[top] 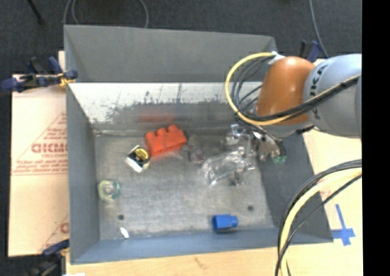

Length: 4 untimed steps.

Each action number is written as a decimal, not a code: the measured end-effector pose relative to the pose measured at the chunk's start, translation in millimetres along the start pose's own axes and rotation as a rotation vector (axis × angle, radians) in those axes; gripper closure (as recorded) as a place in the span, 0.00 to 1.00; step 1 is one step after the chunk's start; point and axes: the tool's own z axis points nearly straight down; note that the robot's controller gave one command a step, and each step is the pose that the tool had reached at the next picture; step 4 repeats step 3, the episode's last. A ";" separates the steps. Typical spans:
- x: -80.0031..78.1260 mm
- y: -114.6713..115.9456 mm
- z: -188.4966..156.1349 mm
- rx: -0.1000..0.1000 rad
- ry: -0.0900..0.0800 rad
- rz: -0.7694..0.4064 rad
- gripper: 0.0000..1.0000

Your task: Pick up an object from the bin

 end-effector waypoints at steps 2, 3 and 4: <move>16.1 4.3 -161.3 0.003 -0.008 -0.007 1.00; 8.5 -26.9 -194.6 0.002 -0.004 -0.344 1.00; 8.5 -26.9 -194.6 0.002 -0.004 -0.344 1.00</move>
Offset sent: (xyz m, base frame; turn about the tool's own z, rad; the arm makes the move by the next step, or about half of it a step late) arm 0.0000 0.0000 0.0000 0.0000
